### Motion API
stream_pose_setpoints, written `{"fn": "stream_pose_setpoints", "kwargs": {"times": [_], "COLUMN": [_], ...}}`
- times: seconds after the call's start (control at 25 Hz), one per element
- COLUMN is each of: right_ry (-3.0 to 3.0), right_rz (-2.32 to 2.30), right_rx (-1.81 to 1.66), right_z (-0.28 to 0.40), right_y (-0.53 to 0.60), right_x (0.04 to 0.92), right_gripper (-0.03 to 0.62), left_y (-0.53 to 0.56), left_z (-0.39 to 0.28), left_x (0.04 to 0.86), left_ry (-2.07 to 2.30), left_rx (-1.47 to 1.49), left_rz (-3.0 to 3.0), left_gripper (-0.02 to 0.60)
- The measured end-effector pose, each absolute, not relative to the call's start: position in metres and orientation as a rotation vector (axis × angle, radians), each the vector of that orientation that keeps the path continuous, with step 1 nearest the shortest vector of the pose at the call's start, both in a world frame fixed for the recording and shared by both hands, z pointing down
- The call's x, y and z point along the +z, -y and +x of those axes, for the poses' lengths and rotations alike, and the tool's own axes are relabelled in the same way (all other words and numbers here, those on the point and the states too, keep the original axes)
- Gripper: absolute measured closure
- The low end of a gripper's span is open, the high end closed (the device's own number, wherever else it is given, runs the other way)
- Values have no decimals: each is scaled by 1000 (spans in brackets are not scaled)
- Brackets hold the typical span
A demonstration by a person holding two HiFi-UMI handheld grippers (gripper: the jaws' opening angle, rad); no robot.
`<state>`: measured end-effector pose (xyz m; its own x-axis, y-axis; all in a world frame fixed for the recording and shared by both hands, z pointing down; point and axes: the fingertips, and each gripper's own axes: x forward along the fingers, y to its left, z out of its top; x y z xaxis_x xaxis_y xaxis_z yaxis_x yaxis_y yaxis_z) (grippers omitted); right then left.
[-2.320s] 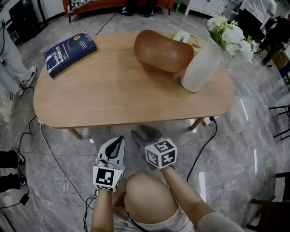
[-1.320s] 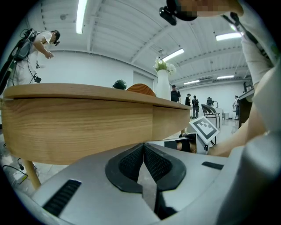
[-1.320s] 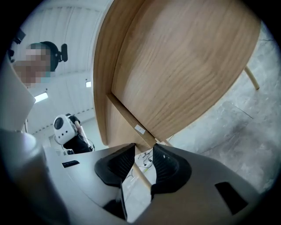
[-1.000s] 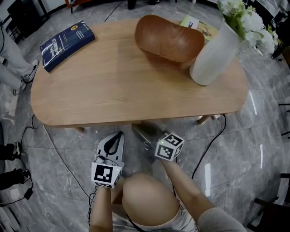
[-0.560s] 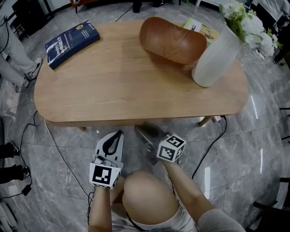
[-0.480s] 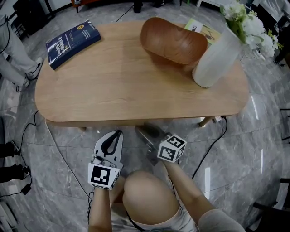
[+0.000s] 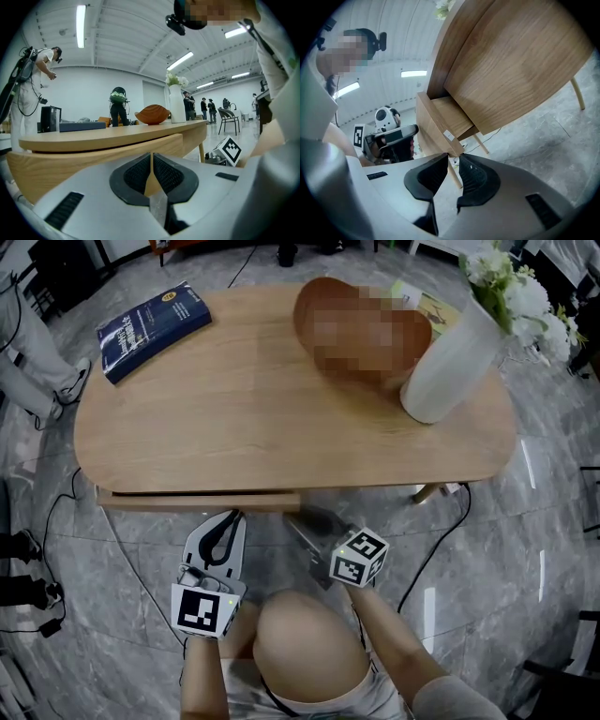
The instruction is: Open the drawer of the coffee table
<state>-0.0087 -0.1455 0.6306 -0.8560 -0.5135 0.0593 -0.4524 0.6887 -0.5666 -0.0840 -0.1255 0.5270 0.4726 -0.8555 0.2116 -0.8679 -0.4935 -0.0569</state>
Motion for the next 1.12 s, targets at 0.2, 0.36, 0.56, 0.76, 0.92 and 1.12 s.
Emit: {"fn": "stream_pose_setpoints", "kwargs": {"times": [0.2,0.36,0.56,0.76,0.92,1.12], "right_ry": [-2825,-2852,-2904,-2985,-3082,-3126], "right_rz": [-806,-817,-838,-869,-900,-917], "right_rx": [-877,-861,-806,-715,-598,-552], "right_z": [-9,-9,-9,-9,-9,-9], "right_y": [138,136,135,135,133,133], "right_x": [632,633,634,635,637,638], "right_gripper": [516,519,522,525,525,525], "left_y": [115,112,109,118,127,133], "left_z": [-90,-89,-92,-111,-115,-112], "left_x": [518,514,520,518,531,536], "left_ry": [1493,1415,1337,1340,1232,1181], "left_rx": [529,759,1174,1607,1874,1886], "left_rz": [2689,2746,2786,2736,2699,2712], "left_gripper": [572,467,436,416,408,410]}}
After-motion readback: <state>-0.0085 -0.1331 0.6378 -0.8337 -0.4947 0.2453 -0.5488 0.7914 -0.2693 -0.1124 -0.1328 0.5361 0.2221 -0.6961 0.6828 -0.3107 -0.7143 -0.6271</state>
